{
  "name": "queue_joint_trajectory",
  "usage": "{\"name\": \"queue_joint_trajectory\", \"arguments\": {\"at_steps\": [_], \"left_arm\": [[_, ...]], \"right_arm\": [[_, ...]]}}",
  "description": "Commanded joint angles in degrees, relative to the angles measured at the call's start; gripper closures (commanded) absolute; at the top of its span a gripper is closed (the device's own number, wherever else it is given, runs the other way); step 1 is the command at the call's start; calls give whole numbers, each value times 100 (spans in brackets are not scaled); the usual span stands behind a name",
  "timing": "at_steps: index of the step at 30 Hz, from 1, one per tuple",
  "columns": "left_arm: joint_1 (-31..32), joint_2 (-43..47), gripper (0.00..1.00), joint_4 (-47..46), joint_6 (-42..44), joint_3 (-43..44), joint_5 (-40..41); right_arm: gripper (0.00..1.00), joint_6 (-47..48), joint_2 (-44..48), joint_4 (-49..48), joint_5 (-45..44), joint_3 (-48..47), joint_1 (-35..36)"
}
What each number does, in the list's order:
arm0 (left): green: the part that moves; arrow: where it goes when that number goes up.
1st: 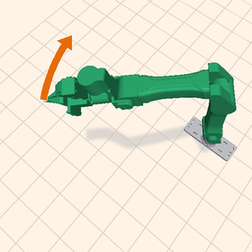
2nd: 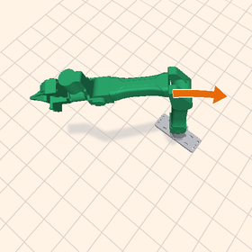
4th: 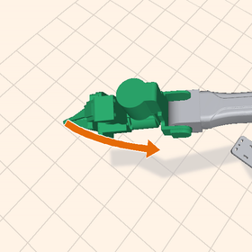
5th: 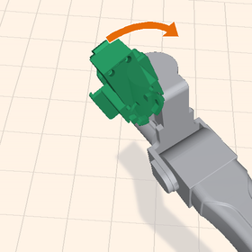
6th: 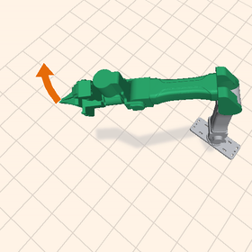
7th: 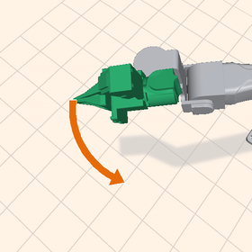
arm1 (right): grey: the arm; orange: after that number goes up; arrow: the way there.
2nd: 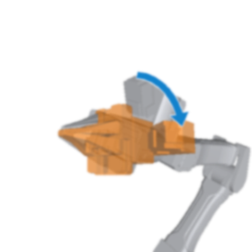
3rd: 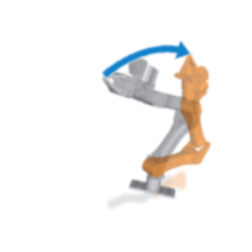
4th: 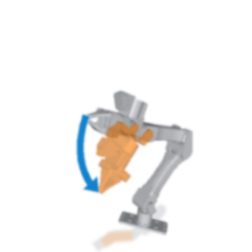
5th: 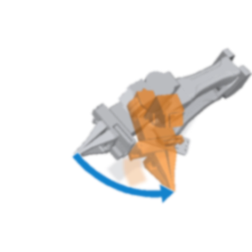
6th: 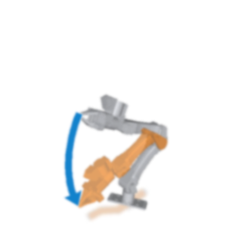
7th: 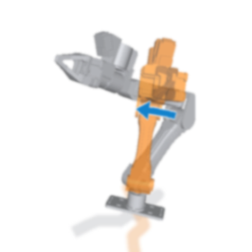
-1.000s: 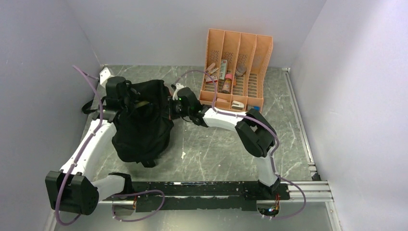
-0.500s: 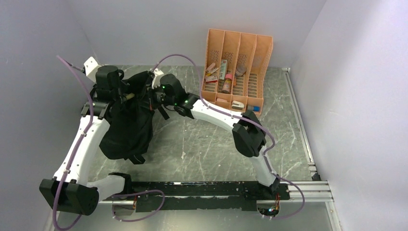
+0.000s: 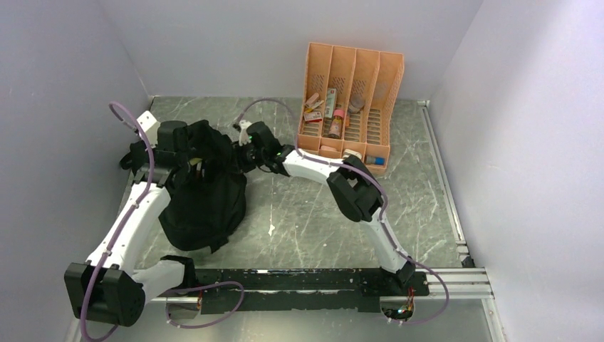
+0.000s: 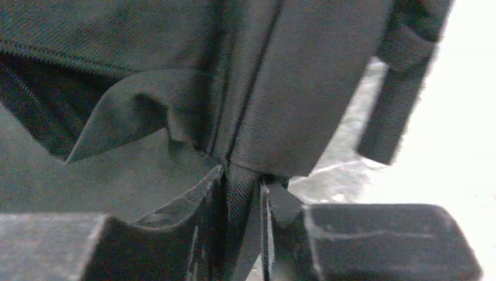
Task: Pack the student bag
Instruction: Place the student bag at the center of the board, then pick up the stationery from the center of the board.
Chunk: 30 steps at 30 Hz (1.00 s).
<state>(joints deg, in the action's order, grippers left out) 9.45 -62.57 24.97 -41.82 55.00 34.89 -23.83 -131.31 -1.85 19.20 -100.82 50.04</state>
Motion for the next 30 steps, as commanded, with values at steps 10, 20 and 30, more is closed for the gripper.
{"name": "queue_joint_trajectory", "arguments": {"at_steps": [10, 20, 30], "left_arm": [[-105, -218, 95, -1417, -195, -534, -180], [-137, -271, 95, -2047, 264, -864, -697], [-146, -313, 95, -2103, 205, -855, -1209]], "right_arm": [[41, 1624, 1023, 123, -228, 824, -862], [41, 2507, 29, 167, -1854, -141, -886], [41, 2807, -1213, 41, -1996, -1445, -885]]}}
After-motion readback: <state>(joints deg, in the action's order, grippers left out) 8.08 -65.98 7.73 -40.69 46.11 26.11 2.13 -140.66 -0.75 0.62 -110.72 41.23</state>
